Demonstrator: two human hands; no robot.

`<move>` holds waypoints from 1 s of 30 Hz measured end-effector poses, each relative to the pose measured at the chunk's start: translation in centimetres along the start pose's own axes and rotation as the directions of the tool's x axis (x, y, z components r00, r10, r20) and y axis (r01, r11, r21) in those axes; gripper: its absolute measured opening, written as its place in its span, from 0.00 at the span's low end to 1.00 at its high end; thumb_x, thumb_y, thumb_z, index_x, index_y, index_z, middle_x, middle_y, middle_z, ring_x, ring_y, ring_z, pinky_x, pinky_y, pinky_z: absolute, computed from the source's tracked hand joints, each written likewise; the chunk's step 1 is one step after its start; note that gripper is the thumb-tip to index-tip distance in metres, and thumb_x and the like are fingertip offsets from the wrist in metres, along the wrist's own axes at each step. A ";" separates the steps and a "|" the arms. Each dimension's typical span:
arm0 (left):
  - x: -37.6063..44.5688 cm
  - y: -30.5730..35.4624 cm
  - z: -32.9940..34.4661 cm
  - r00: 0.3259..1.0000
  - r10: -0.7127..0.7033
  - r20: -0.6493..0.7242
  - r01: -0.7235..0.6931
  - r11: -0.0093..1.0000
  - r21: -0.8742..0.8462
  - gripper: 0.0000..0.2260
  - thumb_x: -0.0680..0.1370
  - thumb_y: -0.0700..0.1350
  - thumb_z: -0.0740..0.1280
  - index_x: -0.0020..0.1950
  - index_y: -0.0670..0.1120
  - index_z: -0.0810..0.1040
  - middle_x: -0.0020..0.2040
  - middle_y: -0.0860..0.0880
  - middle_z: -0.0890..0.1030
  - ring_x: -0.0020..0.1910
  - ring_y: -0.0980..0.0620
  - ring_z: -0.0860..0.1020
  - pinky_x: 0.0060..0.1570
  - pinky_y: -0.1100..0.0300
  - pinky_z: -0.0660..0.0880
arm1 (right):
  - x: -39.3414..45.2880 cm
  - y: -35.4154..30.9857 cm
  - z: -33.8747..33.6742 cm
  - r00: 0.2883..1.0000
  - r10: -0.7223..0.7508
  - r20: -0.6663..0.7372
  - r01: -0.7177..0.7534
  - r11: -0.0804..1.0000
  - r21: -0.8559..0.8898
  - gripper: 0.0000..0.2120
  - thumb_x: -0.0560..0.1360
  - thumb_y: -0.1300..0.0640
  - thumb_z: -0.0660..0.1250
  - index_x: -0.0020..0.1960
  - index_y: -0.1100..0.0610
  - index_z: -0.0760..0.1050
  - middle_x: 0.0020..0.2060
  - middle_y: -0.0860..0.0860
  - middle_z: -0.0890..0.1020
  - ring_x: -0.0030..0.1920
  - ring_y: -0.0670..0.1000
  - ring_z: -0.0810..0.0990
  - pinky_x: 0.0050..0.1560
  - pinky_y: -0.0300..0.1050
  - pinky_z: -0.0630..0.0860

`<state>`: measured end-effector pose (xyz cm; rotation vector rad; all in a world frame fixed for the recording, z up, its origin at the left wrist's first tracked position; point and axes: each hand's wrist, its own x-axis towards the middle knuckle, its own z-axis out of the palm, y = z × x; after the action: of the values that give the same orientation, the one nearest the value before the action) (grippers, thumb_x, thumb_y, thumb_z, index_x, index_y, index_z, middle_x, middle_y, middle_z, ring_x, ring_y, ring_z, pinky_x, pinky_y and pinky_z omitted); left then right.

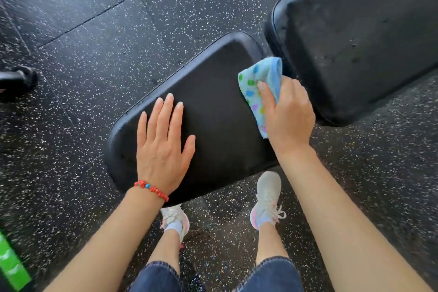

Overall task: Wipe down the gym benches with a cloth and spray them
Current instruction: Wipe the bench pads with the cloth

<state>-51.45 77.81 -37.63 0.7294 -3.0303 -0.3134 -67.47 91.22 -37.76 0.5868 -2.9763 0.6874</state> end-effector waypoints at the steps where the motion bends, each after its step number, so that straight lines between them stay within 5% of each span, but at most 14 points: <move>1: 0.2 1.1 -0.2 1.000 -0.010 0.003 0.010 1.000 -0.011 0.24 0.76 0.48 0.56 0.69 0.37 0.68 0.70 0.38 0.67 0.70 0.39 0.64 0.68 0.41 0.58 | -0.6 0.7 -0.7 1.000 -0.011 0.017 0.011 1.000 0.005 0.16 0.74 0.52 0.66 0.46 0.68 0.76 0.36 0.62 0.78 0.37 0.62 0.77 0.33 0.51 0.73; 6: 2.2 7.0 -0.4 1.000 -0.022 -0.019 0.021 0.998 -0.056 0.23 0.76 0.47 0.56 0.68 0.37 0.69 0.70 0.38 0.67 0.70 0.39 0.64 0.68 0.41 0.59 | -1.7 5.0 -3.8 0.979 0.121 0.167 -0.137 0.986 0.091 0.18 0.76 0.46 0.61 0.48 0.62 0.73 0.42 0.57 0.77 0.45 0.59 0.76 0.38 0.47 0.66; 9: 3.7 10.0 -0.1 0.998 -0.047 -0.036 0.044 0.995 -0.088 0.22 0.76 0.47 0.56 0.67 0.37 0.70 0.70 0.38 0.67 0.70 0.39 0.64 0.68 0.41 0.59 | 0.0 8.2 -5.8 0.975 0.209 0.077 -0.220 0.960 0.174 0.18 0.77 0.45 0.59 0.52 0.60 0.71 0.46 0.55 0.77 0.47 0.58 0.75 0.40 0.44 0.62; 16: 7.3 12.4 2.5 0.989 -0.116 -0.089 0.111 0.992 -0.053 0.23 0.77 0.48 0.57 0.69 0.36 0.68 0.70 0.37 0.67 0.70 0.38 0.64 0.68 0.40 0.57 | 4.3 9.6 -4.2 1.000 0.018 0.025 -0.018 1.000 0.001 0.21 0.75 0.48 0.61 0.49 0.68 0.73 0.41 0.62 0.78 0.40 0.62 0.77 0.34 0.51 0.73; 25: 7.7 11.7 4.7 0.987 -0.108 -0.120 0.109 0.994 0.005 0.24 0.78 0.49 0.57 0.71 0.38 0.64 0.72 0.38 0.65 0.72 0.40 0.62 0.69 0.40 0.57 | 9.7 4.1 -0.1 0.991 -0.133 -0.028 0.123 0.965 -0.230 0.17 0.74 0.47 0.62 0.44 0.63 0.75 0.35 0.57 0.78 0.34 0.57 0.77 0.30 0.47 0.71; 30: 7.8 11.7 4.5 0.987 -0.107 -0.122 0.108 0.994 -0.003 0.24 0.78 0.48 0.57 0.70 0.37 0.65 0.71 0.37 0.65 0.71 0.40 0.62 0.69 0.40 0.58 | 11.2 3.0 0.6 0.991 -0.124 -0.042 0.114 0.974 -0.195 0.18 0.75 0.47 0.61 0.44 0.63 0.75 0.36 0.57 0.78 0.35 0.57 0.77 0.32 0.48 0.71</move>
<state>-63.97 85.38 -40.06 0.8798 -2.8844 -0.2544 -78.98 89.45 -38.32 0.7129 -2.8833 0.3941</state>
